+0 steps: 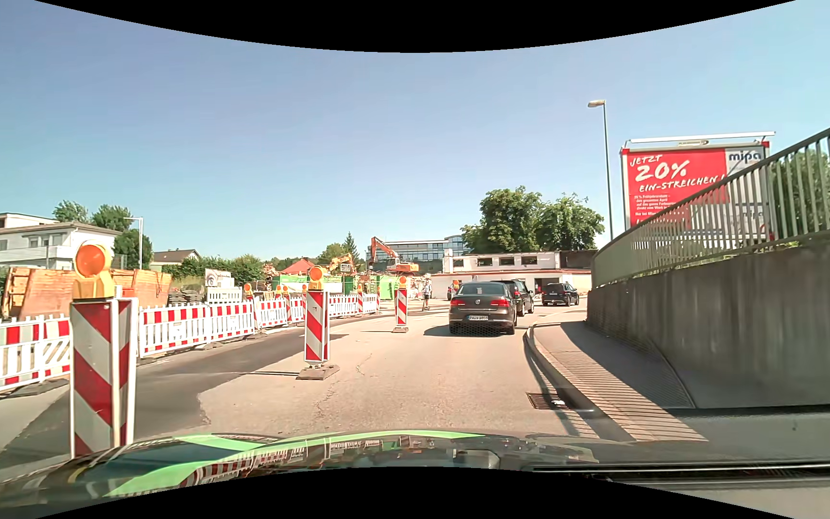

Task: Follow the waypoints while adhering to traffic rules and regulations

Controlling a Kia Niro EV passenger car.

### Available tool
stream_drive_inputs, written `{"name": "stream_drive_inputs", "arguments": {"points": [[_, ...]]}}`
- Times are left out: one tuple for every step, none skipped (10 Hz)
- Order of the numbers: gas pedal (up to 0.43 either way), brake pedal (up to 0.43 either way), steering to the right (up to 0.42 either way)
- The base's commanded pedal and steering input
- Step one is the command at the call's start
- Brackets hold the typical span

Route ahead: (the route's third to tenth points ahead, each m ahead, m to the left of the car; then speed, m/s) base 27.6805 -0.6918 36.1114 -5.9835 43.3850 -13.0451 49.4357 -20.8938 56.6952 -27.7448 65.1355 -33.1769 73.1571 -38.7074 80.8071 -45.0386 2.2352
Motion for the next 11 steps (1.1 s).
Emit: {"name": "stream_drive_inputs", "arguments": {"points": [[0.22,0.0,0.018],[0.22,0.0,0.018],[0.22,0.0,0.018],[0.22,0.0,0.018],[0.22,0.0,0.017],[0.22,0.0,0.017],[0.189,0.0,0.016],[0.098,0.0,0.016],[0.067,0.0,0.016],[0.067,0.0,0.016],[0.087,0.0,0.016]]}}
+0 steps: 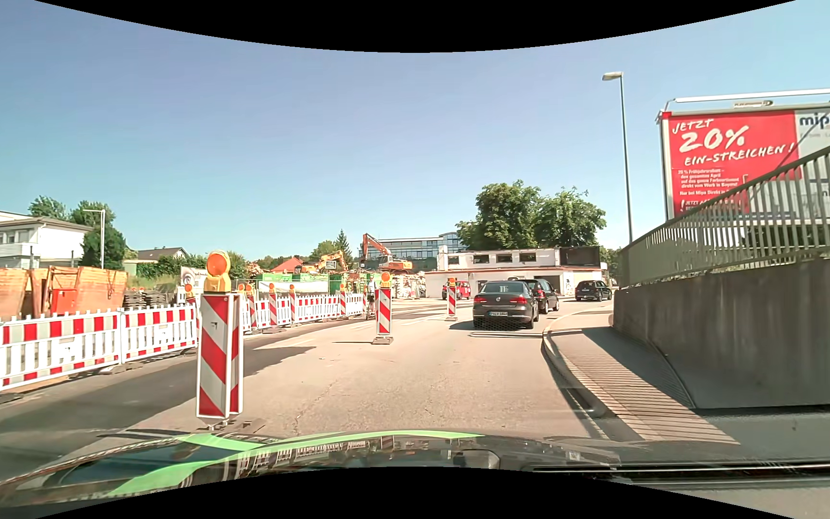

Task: Follow the waypoints while adhering to traffic rules and regulations

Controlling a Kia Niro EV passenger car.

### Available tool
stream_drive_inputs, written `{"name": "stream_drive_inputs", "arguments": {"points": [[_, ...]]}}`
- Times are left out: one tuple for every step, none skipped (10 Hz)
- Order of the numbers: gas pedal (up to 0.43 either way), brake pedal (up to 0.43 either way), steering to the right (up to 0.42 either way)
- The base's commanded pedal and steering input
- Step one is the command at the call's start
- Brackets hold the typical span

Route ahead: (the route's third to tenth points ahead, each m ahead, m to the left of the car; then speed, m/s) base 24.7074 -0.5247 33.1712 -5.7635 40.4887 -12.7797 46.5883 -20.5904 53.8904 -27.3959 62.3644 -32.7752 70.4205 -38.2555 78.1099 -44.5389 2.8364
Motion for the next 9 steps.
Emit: {"name": "stream_drive_inputs", "arguments": {"points": [[0.13,0.0,0.016],[0.138,0.0,0.018],[0.15,0.0,0.025],[0.15,0.0,0.028],[0.157,0.0,0.03],[0.157,0.0,0.033],[0.157,0.0,0.033],[0.157,0.0,0.033],[0.169,0.0,0.035]]}}
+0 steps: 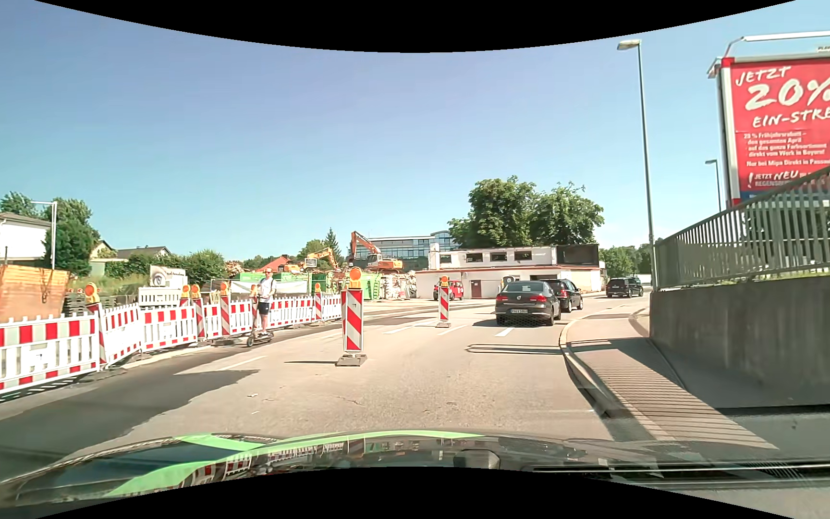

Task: Follow the waypoints while adhering to traffic rules and regulations

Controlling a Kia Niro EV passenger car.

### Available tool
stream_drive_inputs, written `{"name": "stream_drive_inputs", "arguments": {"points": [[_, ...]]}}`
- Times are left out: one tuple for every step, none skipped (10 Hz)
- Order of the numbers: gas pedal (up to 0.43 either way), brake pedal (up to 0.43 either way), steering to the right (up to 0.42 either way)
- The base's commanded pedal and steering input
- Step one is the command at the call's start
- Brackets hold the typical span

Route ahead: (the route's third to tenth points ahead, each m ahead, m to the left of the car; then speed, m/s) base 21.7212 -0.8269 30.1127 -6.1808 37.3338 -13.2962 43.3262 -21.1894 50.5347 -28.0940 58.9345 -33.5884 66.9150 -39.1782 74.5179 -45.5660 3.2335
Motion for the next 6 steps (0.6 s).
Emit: {"name": "stream_drive_inputs", "arguments": {"points": [[0.169,0.0,0.036],[0.169,0.0,0.036],[0.169,0.0,0.036],[0.157,0.0,0.036],[0.138,0.0,0.037],[0.138,0.0,0.042]]}}
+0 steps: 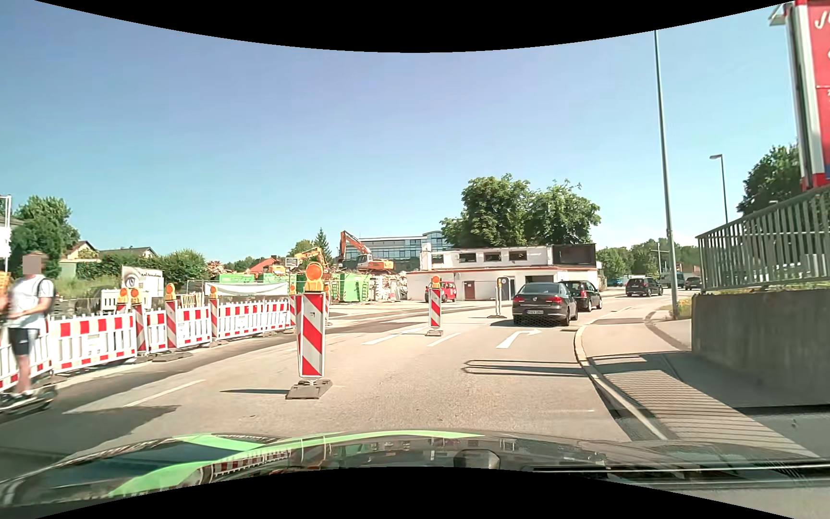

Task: Follow the waypoints while adhering to traffic rules and regulations

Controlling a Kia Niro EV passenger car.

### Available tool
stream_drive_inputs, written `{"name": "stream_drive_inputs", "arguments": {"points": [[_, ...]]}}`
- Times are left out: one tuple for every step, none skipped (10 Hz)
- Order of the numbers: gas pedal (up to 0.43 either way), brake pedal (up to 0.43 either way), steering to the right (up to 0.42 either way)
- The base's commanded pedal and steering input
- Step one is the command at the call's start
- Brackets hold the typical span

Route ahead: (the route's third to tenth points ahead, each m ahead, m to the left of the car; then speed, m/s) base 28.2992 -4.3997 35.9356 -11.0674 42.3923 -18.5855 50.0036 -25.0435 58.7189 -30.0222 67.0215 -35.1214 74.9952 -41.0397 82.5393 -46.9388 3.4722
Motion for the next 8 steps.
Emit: {"name": "stream_drive_inputs", "arguments": {"points": [[0.138,0.0,0.051],[0.15,0.0,0.058],[0.157,0.0,0.065],[0.169,0.0,0.072],[0.169,0.0,0.075],[0.177,0.0,0.075],[0.177,0.0,0.076],[0.177,0.0,0.077]]}}
